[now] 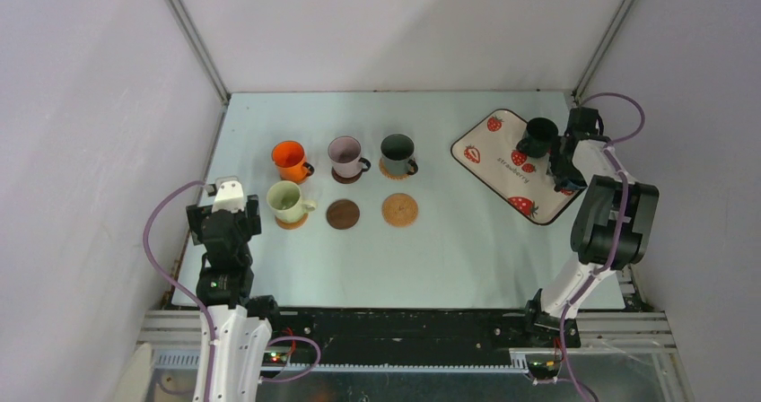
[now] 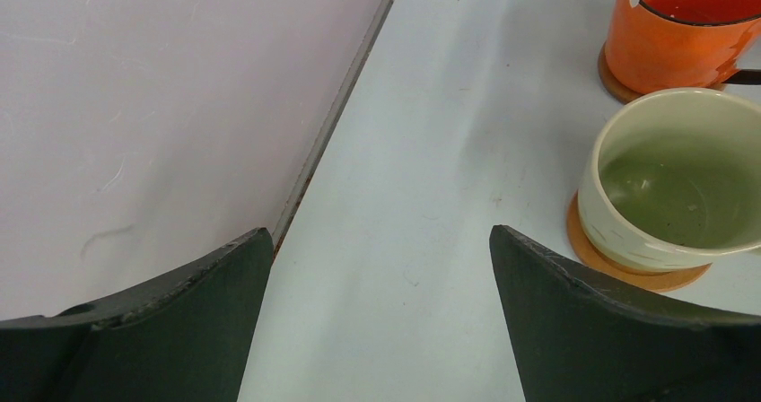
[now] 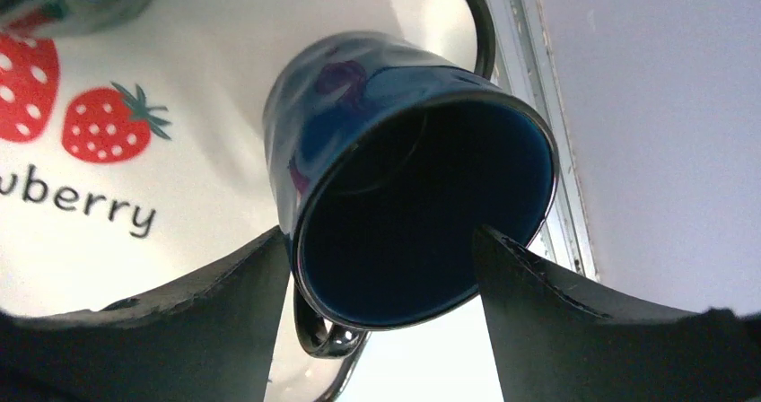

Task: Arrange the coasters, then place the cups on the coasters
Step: Pick up the cup from the tray.

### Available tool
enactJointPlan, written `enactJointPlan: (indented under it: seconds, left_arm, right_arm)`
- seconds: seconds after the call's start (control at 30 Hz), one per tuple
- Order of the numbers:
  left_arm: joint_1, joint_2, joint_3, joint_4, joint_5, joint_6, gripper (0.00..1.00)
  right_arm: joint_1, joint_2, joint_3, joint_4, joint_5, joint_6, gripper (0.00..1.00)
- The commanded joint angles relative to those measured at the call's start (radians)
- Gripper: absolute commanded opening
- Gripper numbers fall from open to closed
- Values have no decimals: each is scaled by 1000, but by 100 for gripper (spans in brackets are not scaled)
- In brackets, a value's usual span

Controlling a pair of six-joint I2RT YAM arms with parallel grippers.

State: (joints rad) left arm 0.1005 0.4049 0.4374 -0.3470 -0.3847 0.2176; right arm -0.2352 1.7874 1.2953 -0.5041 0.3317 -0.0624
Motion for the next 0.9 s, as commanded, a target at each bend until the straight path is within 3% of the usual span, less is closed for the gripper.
enactJointPlan:
  seconds: [0.0,0.4,0.87]
  left_arm:
    - [5,-12,40,16,14,-11,98]
    - [5,-19,40,12,15,-12,98]
    - [5,-3,37,19,15,-12,98]
  right_arm:
    - [-45,-73,-51,1,-3,-21,77]
    - [-103,-89,-55,33,-158,-24,73]
    - [23,-70,-24,60,-75,-100,73]
